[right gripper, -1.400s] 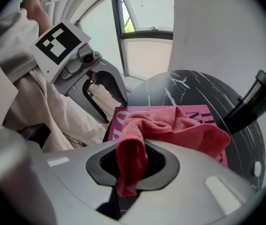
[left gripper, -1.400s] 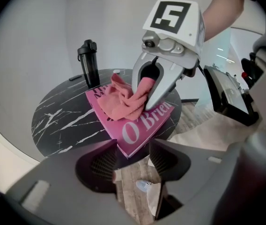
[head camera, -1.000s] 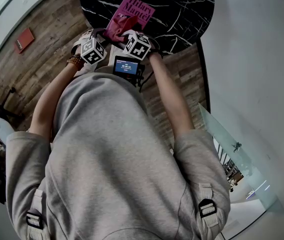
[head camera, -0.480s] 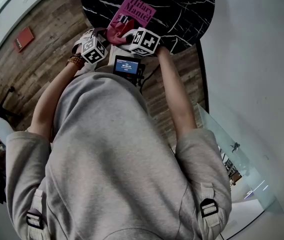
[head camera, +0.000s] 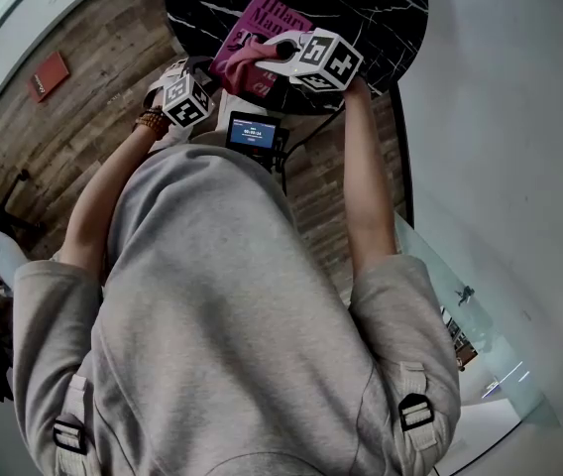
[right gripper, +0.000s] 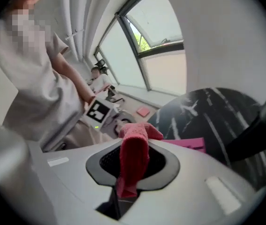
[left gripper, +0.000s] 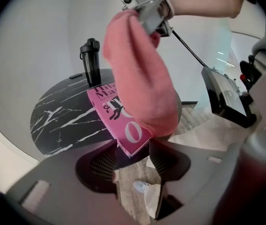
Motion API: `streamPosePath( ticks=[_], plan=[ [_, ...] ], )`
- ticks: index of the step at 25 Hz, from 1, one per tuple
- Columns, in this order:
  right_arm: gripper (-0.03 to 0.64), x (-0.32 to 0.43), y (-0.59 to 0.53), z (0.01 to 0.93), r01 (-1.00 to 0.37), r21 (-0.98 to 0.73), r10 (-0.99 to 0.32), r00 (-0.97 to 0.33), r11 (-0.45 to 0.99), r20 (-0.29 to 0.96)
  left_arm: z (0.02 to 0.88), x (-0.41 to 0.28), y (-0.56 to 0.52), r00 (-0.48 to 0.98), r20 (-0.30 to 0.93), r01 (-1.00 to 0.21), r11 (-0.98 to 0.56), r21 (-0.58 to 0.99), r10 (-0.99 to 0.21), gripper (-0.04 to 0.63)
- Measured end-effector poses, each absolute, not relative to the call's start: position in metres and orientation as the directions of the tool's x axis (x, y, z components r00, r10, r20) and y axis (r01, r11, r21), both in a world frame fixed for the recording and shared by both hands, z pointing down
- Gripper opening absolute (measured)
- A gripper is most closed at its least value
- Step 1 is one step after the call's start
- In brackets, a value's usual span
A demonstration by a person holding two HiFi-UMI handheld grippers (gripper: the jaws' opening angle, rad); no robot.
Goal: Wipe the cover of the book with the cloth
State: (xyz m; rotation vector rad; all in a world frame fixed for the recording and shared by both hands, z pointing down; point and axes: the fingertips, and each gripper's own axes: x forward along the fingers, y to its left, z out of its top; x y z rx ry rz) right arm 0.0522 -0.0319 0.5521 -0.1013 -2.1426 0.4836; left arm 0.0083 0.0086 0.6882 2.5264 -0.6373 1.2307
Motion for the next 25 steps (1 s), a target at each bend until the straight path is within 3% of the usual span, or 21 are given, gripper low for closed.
streamPosePath(
  ticks=[4,6,13,16,21,25],
  plan=[
    [0.077,0.062,-0.12,0.546,-0.322,0.012,-0.195,-0.541,0.947,0.818,0.687,0.008,0.008,0.541,0.794,-0.495,-0.868,0.033,-0.278,0.215],
    [0.078,0.07,-0.148,0.545,-0.38,0.172,-0.35,-0.471,0.909,0.81,0.687,0.008,0.008,0.54,0.793,-0.495,-0.869,0.029,-0.281,0.213],
    [0.078,0.093,-0.197,0.574,-0.414,0.515,-0.624,-0.191,0.751,0.757,0.688,0.007,0.006,0.532,0.797,-0.505,-0.863,0.029,-0.285,0.212],
    [0.078,0.094,-0.197,0.596,-0.392,0.537,-0.627,-0.148,0.747,0.765,0.689,0.006,0.005,0.527,0.801,-0.51,-0.86,0.029,-0.286,0.212],
    [0.08,0.088,-0.167,0.652,-0.308,0.374,-0.435,-0.163,0.875,0.885,0.69,0.009,0.007,0.519,0.808,-0.509,-0.86,0.028,-0.281,0.201],
    [0.081,0.083,-0.144,0.669,-0.315,0.267,-0.334,-0.183,0.911,0.925,0.689,0.011,0.008,0.521,0.806,-0.505,-0.863,0.026,-0.281,0.201]
  ],
)
